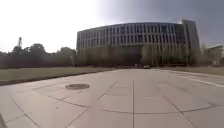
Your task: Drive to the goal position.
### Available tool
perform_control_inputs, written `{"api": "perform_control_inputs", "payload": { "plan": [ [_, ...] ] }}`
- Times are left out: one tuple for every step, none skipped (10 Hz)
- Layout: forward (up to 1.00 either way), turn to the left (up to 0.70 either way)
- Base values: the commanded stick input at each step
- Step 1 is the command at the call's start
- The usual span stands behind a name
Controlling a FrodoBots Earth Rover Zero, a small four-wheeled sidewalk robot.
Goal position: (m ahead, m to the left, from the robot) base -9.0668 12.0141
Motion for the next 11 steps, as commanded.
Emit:
{"api": "perform_control_inputs", "payload": {
  "plan": [
    [0.70, 0.00],
    [0.70, 0.00],
    [0.70, 0.00],
    [0.70, 0.00],
    [0.70, 0.00],
    [0.70, 0.00],
    [0.70, 0.00],
    [0.70, 0.00],
    [0.70, 0.00],
    [0.70, -0.06],
    [0.70, -0.20]
  ]
}}
